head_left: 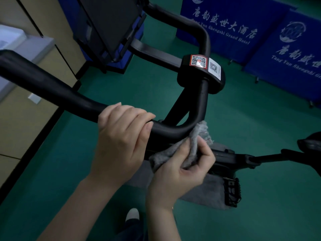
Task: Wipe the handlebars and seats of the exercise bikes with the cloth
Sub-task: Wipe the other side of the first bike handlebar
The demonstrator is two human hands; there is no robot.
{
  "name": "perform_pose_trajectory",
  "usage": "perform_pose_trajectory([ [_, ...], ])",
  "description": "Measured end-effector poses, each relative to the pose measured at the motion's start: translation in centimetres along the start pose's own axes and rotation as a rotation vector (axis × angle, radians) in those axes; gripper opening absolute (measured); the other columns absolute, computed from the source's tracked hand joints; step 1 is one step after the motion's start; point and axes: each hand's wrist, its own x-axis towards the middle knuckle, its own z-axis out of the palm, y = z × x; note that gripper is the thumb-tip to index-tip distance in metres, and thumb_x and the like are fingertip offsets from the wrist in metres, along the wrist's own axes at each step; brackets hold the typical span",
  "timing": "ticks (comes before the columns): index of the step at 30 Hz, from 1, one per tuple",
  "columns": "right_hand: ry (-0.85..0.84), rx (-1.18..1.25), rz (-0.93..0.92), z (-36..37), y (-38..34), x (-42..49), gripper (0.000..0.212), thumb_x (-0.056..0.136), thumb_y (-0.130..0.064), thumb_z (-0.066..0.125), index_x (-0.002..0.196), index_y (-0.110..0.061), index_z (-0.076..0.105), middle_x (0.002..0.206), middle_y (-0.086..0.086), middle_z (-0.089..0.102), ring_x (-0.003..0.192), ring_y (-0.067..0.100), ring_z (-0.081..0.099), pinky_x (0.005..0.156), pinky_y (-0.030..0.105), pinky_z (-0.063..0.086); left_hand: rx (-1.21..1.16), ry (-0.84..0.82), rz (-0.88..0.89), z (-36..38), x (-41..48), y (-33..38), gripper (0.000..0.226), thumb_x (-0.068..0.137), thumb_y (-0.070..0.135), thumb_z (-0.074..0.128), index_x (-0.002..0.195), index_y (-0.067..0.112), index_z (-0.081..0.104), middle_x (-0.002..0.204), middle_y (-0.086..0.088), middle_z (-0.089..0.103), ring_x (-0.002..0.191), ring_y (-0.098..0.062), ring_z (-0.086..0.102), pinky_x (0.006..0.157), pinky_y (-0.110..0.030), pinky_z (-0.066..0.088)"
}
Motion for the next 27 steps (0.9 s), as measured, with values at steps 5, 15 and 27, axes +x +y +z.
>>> perform_pose_trajectory([
  [5, -0.149, -0.121, -0.246, -0.9, 1.1, 3.8, 0.012, 0.088, -0.003, 0.061, 0.099, -0.006, 0.066, 0.097, 0.010, 0.059, 0.096, 0.011, 0.058, 0.088, 0.022, 0.045, 0.013, 0.017, -0.011, 0.2, 0.0, 0.1, 0.030, 0.099, 0.022, 0.040, 0.100, 0.012, 0.069, 0.098, 0.001, 0.066, 0.099, -0.018, 0.055, 0.105, -0.030, 0.024],
  [15, -1.103, -0.611, -0.691, 0.0, -3.5, 13.6, 0.008, 0.089, -0.011, 0.066, 0.092, -0.008, 0.072, 0.092, -0.001, 0.069, 0.095, 0.021, 0.057, 0.085, 0.022, 0.043, 0.014, 0.021, -0.033, 0.1, -0.1, 0.4, 0.025, 0.096, 0.021, 0.044, 0.095, 0.014, 0.068, 0.094, 0.003, 0.066, 0.097, -0.016, 0.054, 0.107, -0.026, 0.020],
  [27, -1.848, -1.039, -0.560, 6.7, -7.0, 14.1, 0.009, 0.087, -0.021, 0.064, 0.088, -0.019, 0.072, 0.090, 0.004, 0.071, 0.089, 0.019, 0.065, 0.083, 0.033, 0.053, 0.000, -0.001, -0.061, -0.3, 0.0, 0.7, 0.026, 0.097, 0.022, 0.043, 0.096, 0.013, 0.068, 0.095, 0.003, 0.065, 0.096, -0.018, 0.056, 0.107, -0.029, 0.022],
])
